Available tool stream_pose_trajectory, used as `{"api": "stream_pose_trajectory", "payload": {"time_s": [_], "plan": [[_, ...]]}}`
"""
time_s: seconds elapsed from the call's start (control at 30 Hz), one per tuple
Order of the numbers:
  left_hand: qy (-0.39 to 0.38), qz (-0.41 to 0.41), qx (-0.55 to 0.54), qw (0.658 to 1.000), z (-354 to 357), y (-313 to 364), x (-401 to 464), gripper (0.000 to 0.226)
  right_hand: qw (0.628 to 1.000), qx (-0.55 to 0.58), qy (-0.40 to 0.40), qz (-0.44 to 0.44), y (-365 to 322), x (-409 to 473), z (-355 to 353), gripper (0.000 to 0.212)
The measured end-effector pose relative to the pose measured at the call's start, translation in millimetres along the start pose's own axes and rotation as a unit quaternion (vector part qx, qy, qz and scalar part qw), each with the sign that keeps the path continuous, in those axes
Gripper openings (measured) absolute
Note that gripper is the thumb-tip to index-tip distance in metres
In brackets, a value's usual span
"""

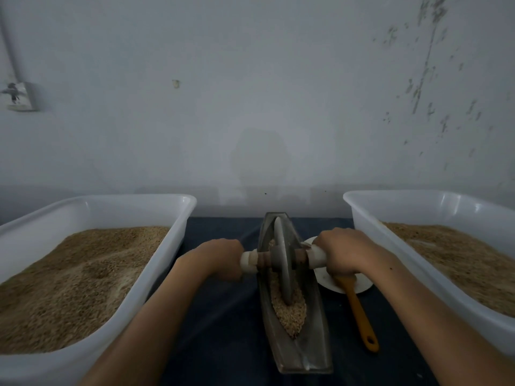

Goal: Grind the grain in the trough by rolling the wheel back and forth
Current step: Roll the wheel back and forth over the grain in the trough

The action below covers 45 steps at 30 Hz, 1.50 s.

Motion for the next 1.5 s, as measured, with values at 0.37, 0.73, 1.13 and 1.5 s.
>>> {"api": "stream_pose_trajectory", "payload": {"time_s": [0.37, 0.73, 1.13, 1.5], "plan": [[0.230, -0.097, 0.097, 0.963, 3, 15, -1, 0.015, 0.988, 0.061, 0.140, 0.010, 6, 7, 18, 0.017], [0.062, -0.019, 0.043, 0.997, -2, 4, -1, 0.033, 0.997, 0.049, -0.043, 0.033, 7, 3, 2, 0.029], [0.202, -0.066, 0.070, 0.975, 4, 9, 2, 0.014, 0.988, 0.053, 0.142, -0.001, 7, 9, 19, 0.016], [0.065, -0.011, 0.051, 0.996, -3, 5, -1, 0.029, 0.996, 0.066, -0.058, 0.032, 10, 1, 3, 0.031]]}}
Point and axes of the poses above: each hand's wrist, its own x-axis towards the middle knuckle, its own z-axis out of the palm, y = z × x, the point moved 1 cm from there along x, towards the middle knuckle, and after that the axes turned 15 degrees about x, right-handed, at the moved point
